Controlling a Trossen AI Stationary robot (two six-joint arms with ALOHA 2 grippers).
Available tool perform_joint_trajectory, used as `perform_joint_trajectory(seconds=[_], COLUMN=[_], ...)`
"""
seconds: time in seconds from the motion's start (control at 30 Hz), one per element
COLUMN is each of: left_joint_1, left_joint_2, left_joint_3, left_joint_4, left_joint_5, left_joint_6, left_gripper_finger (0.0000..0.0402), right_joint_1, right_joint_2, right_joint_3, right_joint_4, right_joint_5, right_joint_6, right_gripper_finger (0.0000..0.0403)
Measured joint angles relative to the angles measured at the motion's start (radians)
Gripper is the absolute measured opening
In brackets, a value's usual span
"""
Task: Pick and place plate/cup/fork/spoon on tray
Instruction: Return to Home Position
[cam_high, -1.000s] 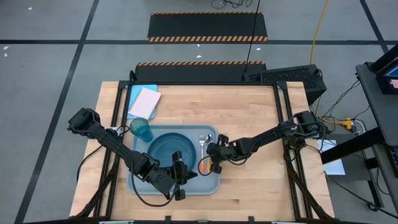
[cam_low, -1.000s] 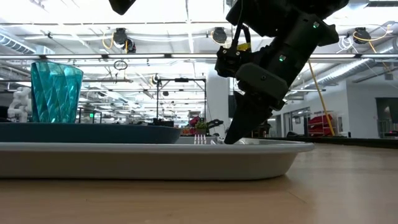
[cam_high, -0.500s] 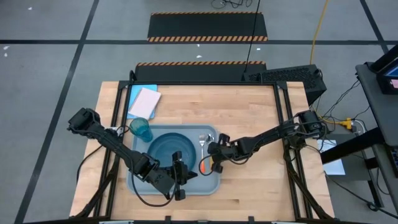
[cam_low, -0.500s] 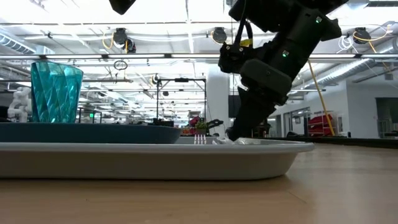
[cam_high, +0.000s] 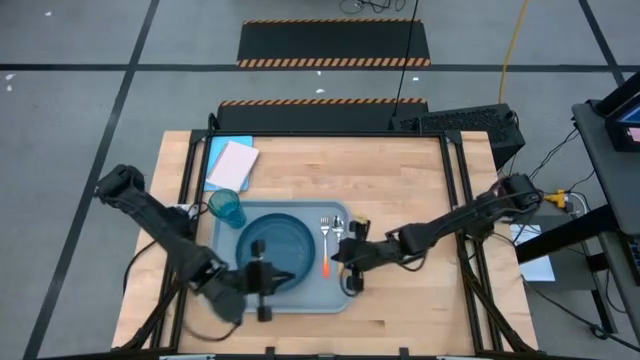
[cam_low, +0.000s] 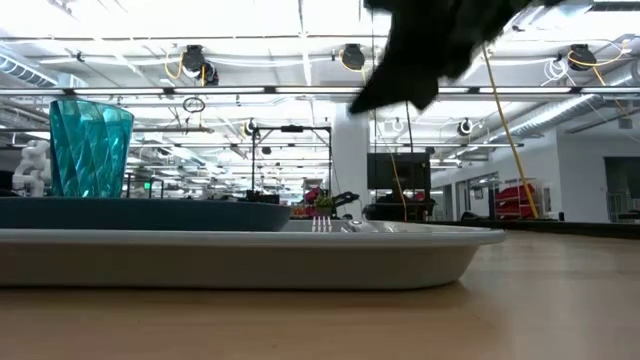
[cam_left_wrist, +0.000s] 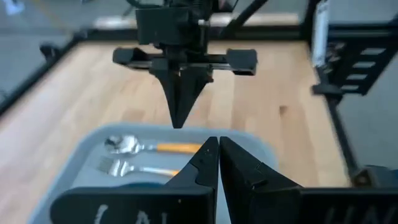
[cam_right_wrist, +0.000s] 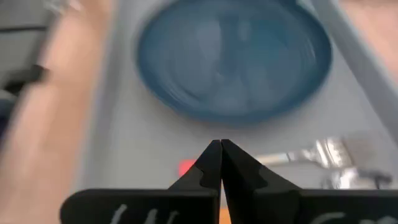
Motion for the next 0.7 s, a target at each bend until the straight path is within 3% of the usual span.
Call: perform_joint_trajectory(seconds=[0.17, 0.4, 0.7], left_joint_1=[-0.093, -0.154, -0.127], left_joint_2=[-0.037, -0.028, -0.028], left_joint_3=[0.000, -0.004, -0.151], left_joint_4=[-0.008, -0.002, 0.291], left_joint_5=[-0.087, -0.092, -0.067], left_joint_6=[0.043, 0.090, 0.273], left_gripper_finger=[0.0019, 0.0019, 0.0019], right_joint_1=[0.075, 0.176, 0.186], right_joint_2=[-0.076, -0.103, -0.103], right_joint_3=[0.000, 0.000, -0.023], right_joint_4=[0.040, 0.065, 0.085], right_joint_5=[0.013, 0.030, 0.032], right_joint_6=[-0.099, -0.181, -0.272], right_gripper_finger=[0.0000, 0.0000, 0.0000])
